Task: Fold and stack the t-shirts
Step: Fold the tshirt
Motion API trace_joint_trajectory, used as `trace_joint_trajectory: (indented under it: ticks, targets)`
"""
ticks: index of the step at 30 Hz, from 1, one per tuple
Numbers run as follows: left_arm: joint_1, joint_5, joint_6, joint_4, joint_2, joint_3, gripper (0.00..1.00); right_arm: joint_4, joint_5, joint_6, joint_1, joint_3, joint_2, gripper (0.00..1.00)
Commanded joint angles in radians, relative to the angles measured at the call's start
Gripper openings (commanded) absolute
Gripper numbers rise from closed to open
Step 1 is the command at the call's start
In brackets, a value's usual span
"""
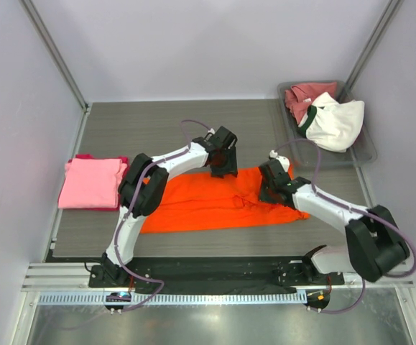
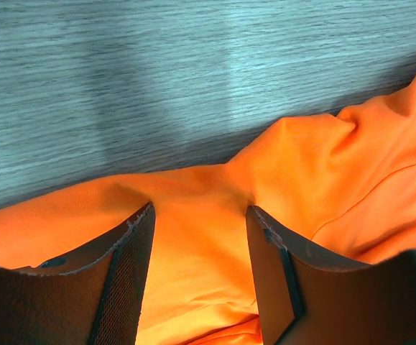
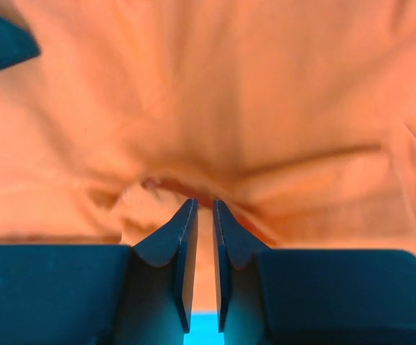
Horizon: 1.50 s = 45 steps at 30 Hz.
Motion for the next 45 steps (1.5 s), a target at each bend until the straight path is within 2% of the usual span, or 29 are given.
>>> trace_joint_trajectory:
  ticks: [1, 4, 6, 9, 14, 20, 26, 28, 33, 36, 39, 45]
  targets:
    - [-0.002, -0.035, 0.031, -0.055, 0.054, 0.003, 0.56, -0.049, -0.022, 0.068, -0.003, -0.040, -0.130, 0.21]
    - [-0.001, -0.062, 0.033, -0.058, 0.053, 0.004, 0.56, -0.055, -0.031, 0.079, -0.003, -0.050, -0.188, 0.24]
    - [-0.001, -0.059, 0.033, -0.058, 0.050, 0.004, 0.56, -0.055, 0.019, 0.074, -0.005, -0.019, -0.190, 0.27]
    - [-0.003, -0.050, 0.030, -0.058, 0.044, 0.003, 0.56, -0.055, 0.066, 0.036, -0.003, 0.071, -0.124, 0.30]
    - [-0.001, -0.050, 0.031, -0.059, 0.033, 0.001, 0.56, -0.038, 0.116, -0.009, -0.005, 0.206, 0.104, 0.28]
    - [-0.001, -0.047, 0.034, -0.059, 0.045, 0.006, 0.56, 0.036, -0.004, -0.003, -0.002, 0.220, 0.200, 0.24]
    - [0.004, -0.047, 0.038, -0.064, 0.070, 0.020, 0.56, 0.066, -0.118, 0.072, 0.067, 0.067, 0.084, 0.23]
    - [0.007, -0.047, 0.039, -0.066, 0.076, 0.026, 0.56, 0.043, -0.131, 0.112, 0.113, 0.019, -0.005, 0.23]
    - [0.008, -0.047, 0.042, -0.066, 0.077, 0.036, 0.56, -0.043, -0.129, 0.154, 0.135, -0.036, -0.168, 0.23]
    - [0.007, -0.049, 0.050, -0.070, 0.077, 0.047, 0.57, -0.107, -0.030, 0.140, 0.135, -0.005, -0.231, 0.26]
    - [0.007, -0.047, 0.057, -0.072, 0.059, 0.050, 0.57, -0.139, 0.066, 0.097, 0.116, 0.059, -0.208, 0.29]
    - [0.008, -0.058, 0.076, -0.075, 0.004, 0.027, 0.60, -0.135, 0.237, 0.051, 0.077, 0.162, -0.018, 0.29]
